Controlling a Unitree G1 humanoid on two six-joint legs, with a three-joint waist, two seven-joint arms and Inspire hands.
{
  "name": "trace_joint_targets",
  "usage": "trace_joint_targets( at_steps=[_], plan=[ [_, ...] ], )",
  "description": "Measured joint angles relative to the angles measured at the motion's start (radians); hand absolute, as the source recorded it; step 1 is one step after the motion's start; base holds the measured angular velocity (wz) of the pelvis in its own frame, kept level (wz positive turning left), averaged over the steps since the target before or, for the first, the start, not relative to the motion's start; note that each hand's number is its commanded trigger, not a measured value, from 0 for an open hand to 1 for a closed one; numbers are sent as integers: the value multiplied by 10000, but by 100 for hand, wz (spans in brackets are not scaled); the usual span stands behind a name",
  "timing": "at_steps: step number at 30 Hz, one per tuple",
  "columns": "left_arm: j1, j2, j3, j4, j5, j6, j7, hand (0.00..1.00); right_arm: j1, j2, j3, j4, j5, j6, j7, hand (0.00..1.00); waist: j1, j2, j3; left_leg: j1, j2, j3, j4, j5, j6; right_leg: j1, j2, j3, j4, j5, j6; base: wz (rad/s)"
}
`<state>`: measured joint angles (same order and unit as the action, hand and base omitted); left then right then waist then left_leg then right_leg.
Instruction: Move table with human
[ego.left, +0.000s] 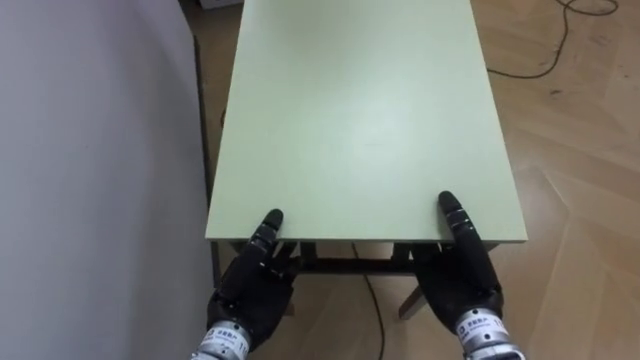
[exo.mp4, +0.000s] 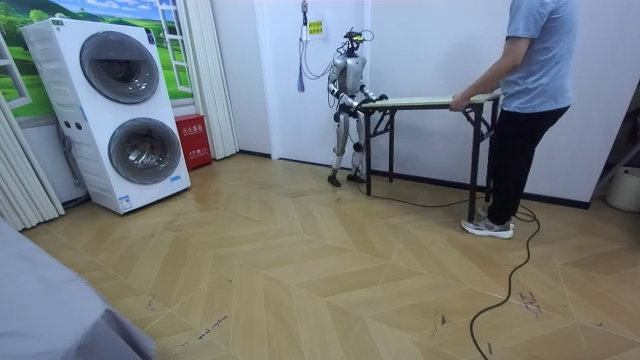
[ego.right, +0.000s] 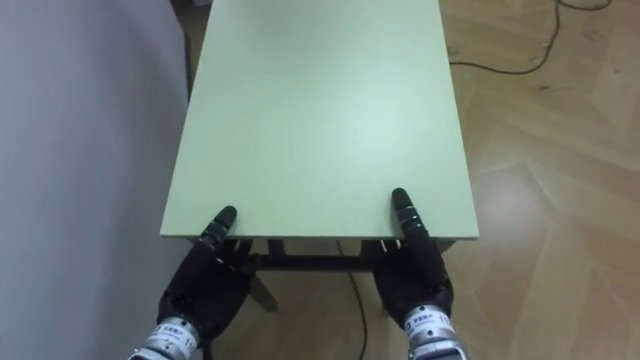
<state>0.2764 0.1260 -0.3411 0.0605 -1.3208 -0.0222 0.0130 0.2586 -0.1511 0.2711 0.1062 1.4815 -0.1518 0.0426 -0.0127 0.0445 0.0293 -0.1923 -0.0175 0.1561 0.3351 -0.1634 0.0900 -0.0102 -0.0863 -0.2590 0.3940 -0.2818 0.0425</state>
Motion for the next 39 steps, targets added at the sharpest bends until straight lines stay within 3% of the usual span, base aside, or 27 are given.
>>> trace_joint_targets(
  at_steps=[1,2,3,4,8,18,25,39],
  plan=[
    [0,6,-49,-1,0,-40,0,100,18,54,-17,2,1,5,-24,100,-80,-3,-1,4,-57,-338,13,1,-6,-325,10,690,-100,-66,38,37],
    [-2,6,-54,0,0,-64,5,100,15,72,-14,2,-4,5,-38,100,-109,-10,-2,-15,-112,-414,25,0,-8,-522,-39,879,-278,-46,52,54],
    [-8,-16,-12,40,-4,-64,29,100,34,71,-10,20,-23,1,-39,100,-220,-7,5,-37,-270,-634,74,11,-26,-895,-135,1154,-360,205,-134,61],
    [0,36,-61,42,-5,-42,51,100,102,95,43,8,-23,-11,-37,100,-329,-16,-13,-34,-357,-723,35,18,-50,-866,-174,1131,-306,155,-168,55],
    [-2,78,-35,38,-6,-41,48,100,42,29,134,7,62,-37,-37,100,-265,-59,-21,-105,-282,-638,-9,50,-98,-599,-143,749,-470,193,-219,31],
    [-2,222,66,-51,-35,-42,51,100,31,29,313,24,215,-77,-80,100,465,-330,-23,54,-331,-917,-136,50,-101,69,1,578,-1354,368,-204,14],
    [-2,214,159,-69,-41,124,49,100,30,-2,195,25,227,20,-83,100,463,-352,-22,35,-365,-889,-117,48,-102,293,32,456,-1555,371,-209,16],
    [-2,200,98,-67,-2,129,231,100,77,13,242,49,227,-13,-178,100,333,-305,-13,-54,-432,-882,-123,46,-92,315,-12,376,-1570,371,-208,6]
  ],
)
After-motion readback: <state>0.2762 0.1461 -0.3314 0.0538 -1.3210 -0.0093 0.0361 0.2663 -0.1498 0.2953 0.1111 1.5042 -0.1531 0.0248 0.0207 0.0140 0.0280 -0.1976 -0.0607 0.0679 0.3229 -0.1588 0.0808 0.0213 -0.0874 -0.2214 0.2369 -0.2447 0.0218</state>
